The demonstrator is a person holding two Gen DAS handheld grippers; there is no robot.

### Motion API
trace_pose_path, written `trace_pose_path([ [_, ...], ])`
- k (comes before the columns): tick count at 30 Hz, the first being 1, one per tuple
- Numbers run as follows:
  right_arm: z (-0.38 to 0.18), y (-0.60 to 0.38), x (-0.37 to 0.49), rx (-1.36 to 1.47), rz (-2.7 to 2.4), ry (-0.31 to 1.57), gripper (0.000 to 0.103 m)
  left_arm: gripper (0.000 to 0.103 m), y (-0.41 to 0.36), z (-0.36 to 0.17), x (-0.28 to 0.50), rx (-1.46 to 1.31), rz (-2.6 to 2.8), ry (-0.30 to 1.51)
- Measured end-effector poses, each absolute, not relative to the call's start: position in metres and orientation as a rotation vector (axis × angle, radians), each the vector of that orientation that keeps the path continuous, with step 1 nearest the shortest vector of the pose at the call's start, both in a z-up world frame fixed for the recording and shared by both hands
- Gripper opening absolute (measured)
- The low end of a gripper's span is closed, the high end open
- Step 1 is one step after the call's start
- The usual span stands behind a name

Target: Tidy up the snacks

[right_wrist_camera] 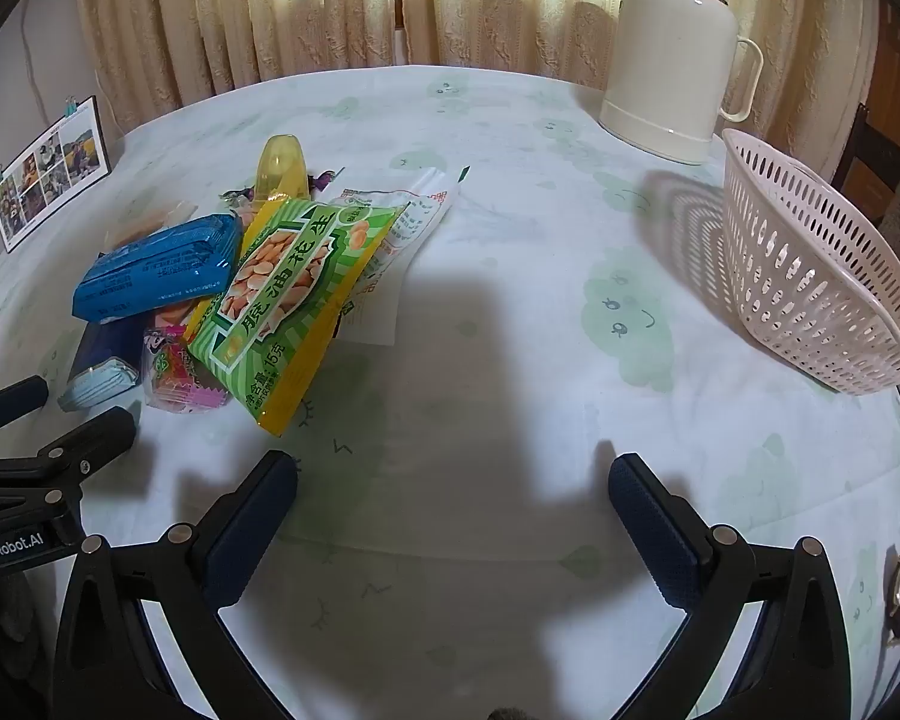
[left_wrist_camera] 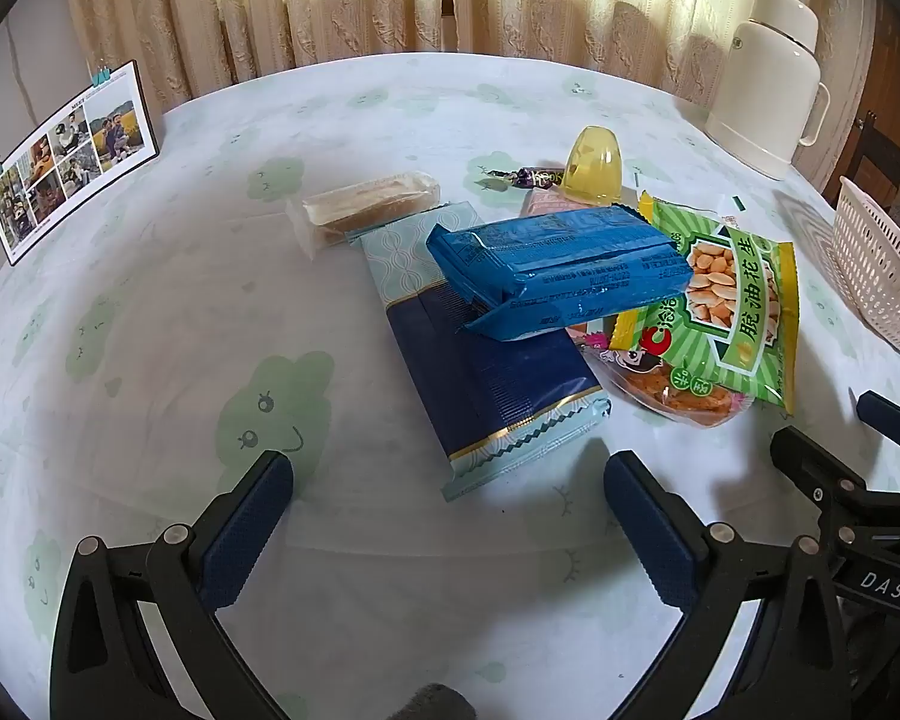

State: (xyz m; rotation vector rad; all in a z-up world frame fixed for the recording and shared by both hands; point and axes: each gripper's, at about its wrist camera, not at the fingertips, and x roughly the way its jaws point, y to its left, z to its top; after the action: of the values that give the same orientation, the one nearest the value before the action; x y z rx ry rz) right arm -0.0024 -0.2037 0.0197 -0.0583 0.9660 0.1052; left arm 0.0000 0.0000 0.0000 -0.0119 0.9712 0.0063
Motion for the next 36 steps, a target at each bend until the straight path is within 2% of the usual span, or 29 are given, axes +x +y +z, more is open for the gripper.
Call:
trace_pose_path([
  [36, 0.0179, -0.2035, 0.0052, -0.069, 0.124, 0.983, 0.103, 0.103, 0.0, 0.0, 0.0, -0.011, 0.007, 0.97],
])
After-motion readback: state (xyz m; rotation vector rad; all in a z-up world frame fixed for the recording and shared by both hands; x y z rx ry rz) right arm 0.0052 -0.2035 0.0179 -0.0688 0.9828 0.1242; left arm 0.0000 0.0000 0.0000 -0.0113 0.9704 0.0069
